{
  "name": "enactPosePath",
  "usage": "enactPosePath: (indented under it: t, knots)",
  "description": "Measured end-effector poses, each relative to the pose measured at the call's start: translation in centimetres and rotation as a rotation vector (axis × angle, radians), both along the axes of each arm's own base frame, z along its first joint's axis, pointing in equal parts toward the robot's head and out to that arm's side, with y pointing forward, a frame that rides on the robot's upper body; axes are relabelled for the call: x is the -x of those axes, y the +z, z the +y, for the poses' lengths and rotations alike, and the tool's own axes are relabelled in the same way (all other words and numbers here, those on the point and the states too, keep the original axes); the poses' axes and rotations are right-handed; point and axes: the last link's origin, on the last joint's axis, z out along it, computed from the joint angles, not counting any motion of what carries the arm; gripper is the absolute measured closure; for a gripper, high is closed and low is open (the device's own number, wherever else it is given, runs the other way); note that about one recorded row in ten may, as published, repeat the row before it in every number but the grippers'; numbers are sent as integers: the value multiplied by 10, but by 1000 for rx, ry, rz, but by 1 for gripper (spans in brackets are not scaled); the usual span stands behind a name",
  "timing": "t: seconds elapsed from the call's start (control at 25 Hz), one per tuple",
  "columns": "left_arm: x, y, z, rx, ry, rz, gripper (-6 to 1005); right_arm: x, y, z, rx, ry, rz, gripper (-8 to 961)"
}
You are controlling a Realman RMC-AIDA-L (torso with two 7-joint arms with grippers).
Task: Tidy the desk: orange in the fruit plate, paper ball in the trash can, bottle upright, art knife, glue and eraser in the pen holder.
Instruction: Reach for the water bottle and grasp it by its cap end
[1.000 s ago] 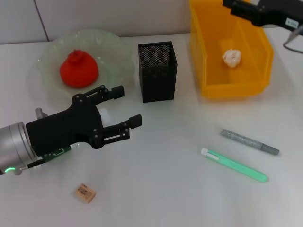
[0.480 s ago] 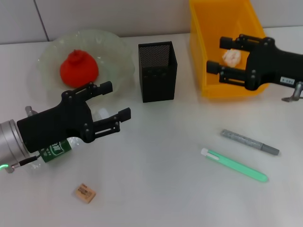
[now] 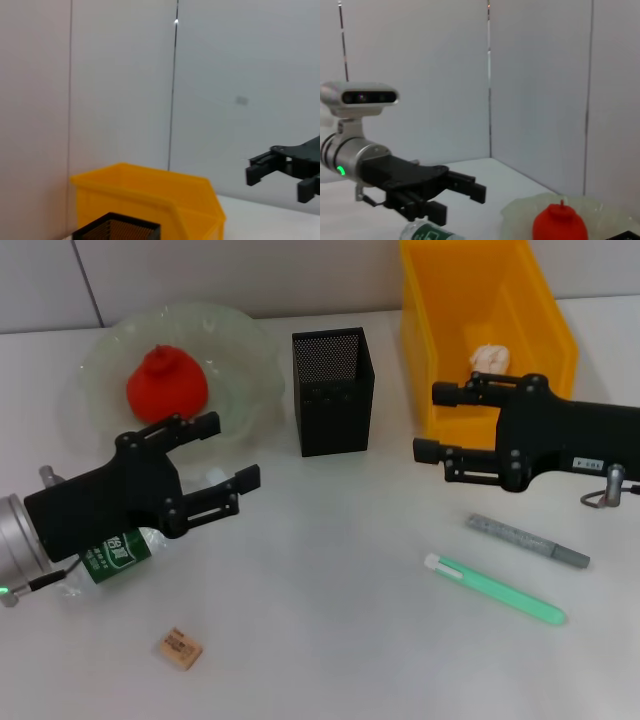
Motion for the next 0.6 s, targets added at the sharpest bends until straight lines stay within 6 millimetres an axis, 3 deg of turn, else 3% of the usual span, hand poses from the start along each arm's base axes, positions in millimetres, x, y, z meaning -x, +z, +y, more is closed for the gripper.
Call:
enactPosePath:
  t: [0.36, 0.6]
  knots:
    - [18, 17, 10, -36, 53, 194, 291, -5, -3, 0, 8, -24, 0, 261]
    - [14, 28, 16, -23, 67, 342, 293, -7, -5, 1, 8, -35, 5, 262]
